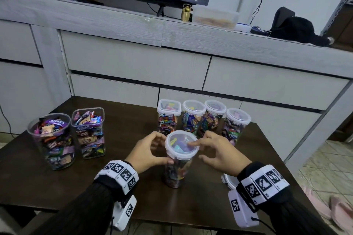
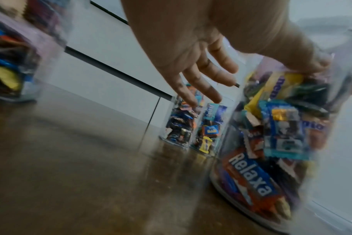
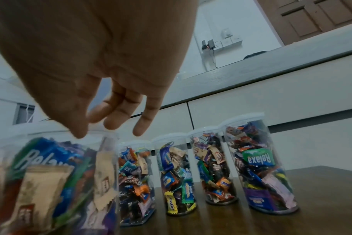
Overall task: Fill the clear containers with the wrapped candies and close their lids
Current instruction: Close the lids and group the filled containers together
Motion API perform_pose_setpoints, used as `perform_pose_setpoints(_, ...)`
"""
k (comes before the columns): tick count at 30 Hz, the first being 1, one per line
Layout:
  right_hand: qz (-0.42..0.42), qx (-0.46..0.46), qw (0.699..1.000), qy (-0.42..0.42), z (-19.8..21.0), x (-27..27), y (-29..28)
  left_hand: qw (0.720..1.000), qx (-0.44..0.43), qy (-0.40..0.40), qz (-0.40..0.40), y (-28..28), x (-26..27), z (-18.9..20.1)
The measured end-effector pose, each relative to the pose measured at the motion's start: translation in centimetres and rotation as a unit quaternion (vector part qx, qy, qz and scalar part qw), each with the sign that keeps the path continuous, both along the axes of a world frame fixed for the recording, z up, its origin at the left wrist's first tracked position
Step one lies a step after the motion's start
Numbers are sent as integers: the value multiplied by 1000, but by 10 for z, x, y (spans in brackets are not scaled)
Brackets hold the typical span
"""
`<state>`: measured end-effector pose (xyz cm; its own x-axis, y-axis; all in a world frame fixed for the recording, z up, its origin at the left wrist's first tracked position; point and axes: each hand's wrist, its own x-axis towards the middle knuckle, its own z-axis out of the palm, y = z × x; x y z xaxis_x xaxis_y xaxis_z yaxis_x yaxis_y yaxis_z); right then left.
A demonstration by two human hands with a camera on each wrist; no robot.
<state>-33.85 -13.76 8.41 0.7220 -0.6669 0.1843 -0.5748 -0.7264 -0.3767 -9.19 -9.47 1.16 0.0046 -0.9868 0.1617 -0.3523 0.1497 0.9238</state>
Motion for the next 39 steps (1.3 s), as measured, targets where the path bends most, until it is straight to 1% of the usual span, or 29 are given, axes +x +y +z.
perform_pose_setpoints(2,21,-29,999,-8,0,4,2,1000,-6,11,1,4,7,0)
perform_pose_setpoints(4,35,-53,998,8,-1,7,2,1000,-8,5,-5,6,9,-1)
perform_pose_setpoints(7,51,-24,998,3,-1,13,1,1000,2,-1,-19,7,2,-1)
perform_pose_setpoints(10,57,-28,998,17,-2,18,0,998,10,-5,-58,6,-11,-6)
perform_pose_setpoints(13,48,-26,998,41,1,18,-2,998,20,-13,-59,4,-21,-15)
perform_pose_setpoints(18,59,-5,994,97,13,10,-6,997,19,25,-65,-5,-30,-25)
perform_pose_setpoints(20,64,8,994,89,17,7,-7,998,4,18,-52,-9,-27,-25)
perform_pose_setpoints(22,66,9,995,70,17,7,-7,999,0,-8,-44,-11,-22,-23)
perform_pose_setpoints(29,41,-63,997,34,1,18,-2,998,26,-37,-51,-13,-17,-26)
perform_pose_setpoints(32,29,-43,998,28,-6,22,3,997,8,-52,-54,-10,-18,-27)
perform_pose_setpoints(35,-8,-5,1000,17,-18,33,10,996,-33,-25,-79,-7,-27,-30)
perform_pose_setpoints(37,-18,-14,999,32,-24,38,12,994,-34,-22,-98,-5,-35,-34)
perform_pose_setpoints(39,-28,-28,998,44,-26,35,11,993,-17,-48,-104,-6,-38,-39)
